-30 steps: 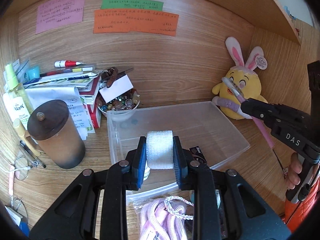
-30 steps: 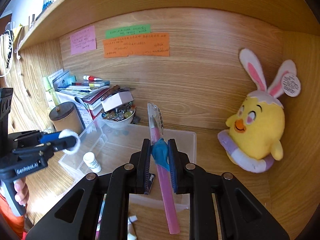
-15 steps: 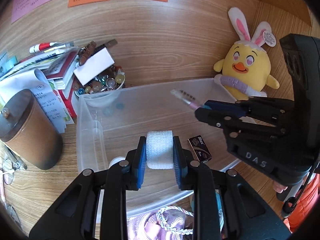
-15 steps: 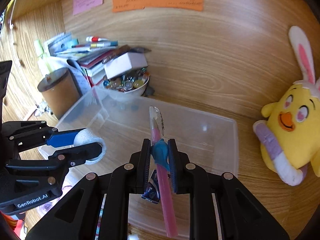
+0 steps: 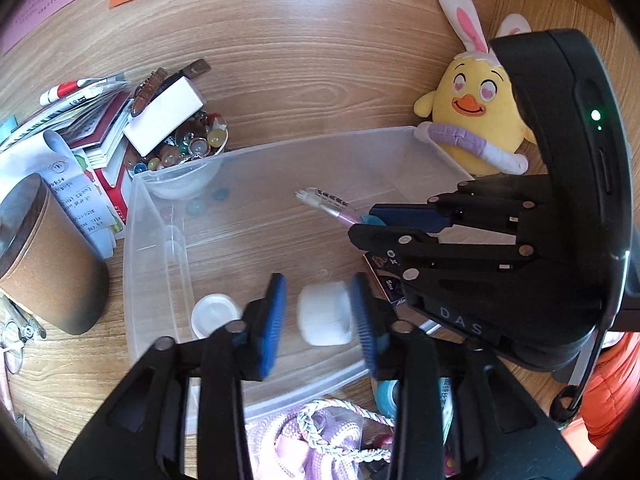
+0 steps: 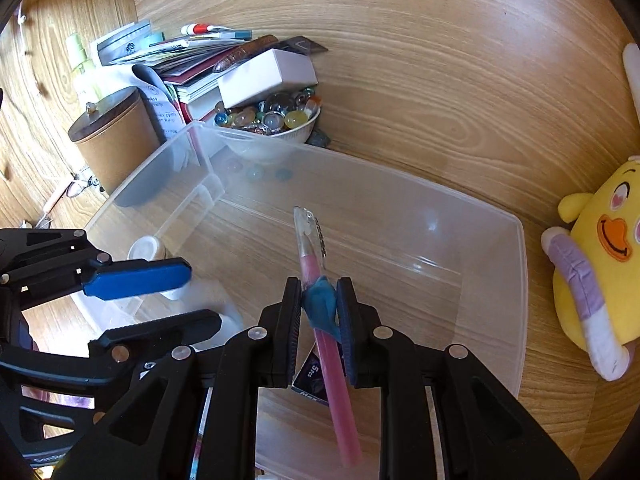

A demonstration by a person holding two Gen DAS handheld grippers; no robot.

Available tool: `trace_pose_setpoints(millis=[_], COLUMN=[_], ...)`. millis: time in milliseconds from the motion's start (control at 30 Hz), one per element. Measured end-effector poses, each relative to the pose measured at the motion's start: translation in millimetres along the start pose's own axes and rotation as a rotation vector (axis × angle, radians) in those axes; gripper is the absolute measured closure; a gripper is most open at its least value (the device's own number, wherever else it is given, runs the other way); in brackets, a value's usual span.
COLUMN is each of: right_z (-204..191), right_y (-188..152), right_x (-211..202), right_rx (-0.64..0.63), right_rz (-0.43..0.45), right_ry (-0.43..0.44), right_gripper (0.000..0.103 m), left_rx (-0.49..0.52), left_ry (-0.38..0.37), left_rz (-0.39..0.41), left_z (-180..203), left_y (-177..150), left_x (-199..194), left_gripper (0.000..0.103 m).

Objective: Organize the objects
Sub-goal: 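Lower tape roll and pink pen into the clear box and open both tools, then grasp bagged pink rope with left tool while right tool grasps dark green bottle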

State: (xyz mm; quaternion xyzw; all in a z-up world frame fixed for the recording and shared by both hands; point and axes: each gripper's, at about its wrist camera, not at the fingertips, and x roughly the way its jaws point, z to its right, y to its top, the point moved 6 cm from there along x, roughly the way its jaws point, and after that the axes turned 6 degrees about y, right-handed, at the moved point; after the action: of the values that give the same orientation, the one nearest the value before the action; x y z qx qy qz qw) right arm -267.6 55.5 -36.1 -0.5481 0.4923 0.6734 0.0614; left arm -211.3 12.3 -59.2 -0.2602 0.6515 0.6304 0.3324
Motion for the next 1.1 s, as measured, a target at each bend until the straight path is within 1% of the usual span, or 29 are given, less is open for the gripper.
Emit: trace_pose_setpoints(millis=[33, 67, 167, 233, 267, 400, 433, 500, 600, 700, 767, 833, 1000, 1100], right_z=[1, 2, 2, 2, 3, 4, 3, 2, 0, -4, -5, -6, -8, -8], right_y=[0, -1, -3, -4, -4, -6, -7, -11, -20, -34, -44, -56, -93, -120], right_x=[-1, -4, -14, -22, -27, -52, -59, -72, -94, -112, -119, -124, -124, -119], right_rx=[0.007, 0.013, 0.021, 0.027, 0.03, 0.046, 0.048, 0.058, 0.062, 0.075, 0.09, 0.101, 0.124, 0.158], right_rz=[-0.001, 0.003, 0.015, 0.029, 0.041, 0.095, 0.11, 0.144, 0.189, 0.219, 0.232, 0.237, 0.202, 0.167], right_ry=[0.001, 0.004, 0.003, -0.002, -0.006, -0.025, -0.028, -0.038, -0.058, -0.059, -0.061, -0.063, -0.07, -0.068], right_gripper=[0.086, 0.086, 0.085, 0.081, 0.077, 0.062, 0.06, 0.052, 0.043, 0.038, 0.036, 0.035, 0.035, 0.035], left_rx=[-0.001, 0.0, -0.002, -0.008, -0.01, -0.018, -0.019, -0.019, -0.019, -0.022, -0.024, -0.028, -0.038, -0.049], left_ry=[0.007, 0.014, 0.022, 0.022, 0.026, 0.065, 0.072, 0.088, 0.103, 0.113, 0.12, 0.123, 0.148, 0.145], left_rz=[0.009, 0.017, 0.036, 0.049, 0.059, 0.118, 0.135, 0.166, 0.199, 0.215, 0.207, 0.179, 0.069, 0.002], left_z=[-1, -1, -2, -3, -3, -8, -8, -10, -13, -19, -23, -26, -36, -38], left_y=[0, 0, 2, 4, 5, 6, 5, 3, 1, -8, -17, -28, -64, -87], left_x=[-2, -4, -13, -20, -24, -49, -56, -68, -85, -98, -102, -100, -82, -69], left_gripper=[0.054, 0.052, 0.05, 0.049, 0.046, 0.029, 0.026, 0.021, 0.014, 0.008, 0.007, 0.007, 0.007, 0.007])
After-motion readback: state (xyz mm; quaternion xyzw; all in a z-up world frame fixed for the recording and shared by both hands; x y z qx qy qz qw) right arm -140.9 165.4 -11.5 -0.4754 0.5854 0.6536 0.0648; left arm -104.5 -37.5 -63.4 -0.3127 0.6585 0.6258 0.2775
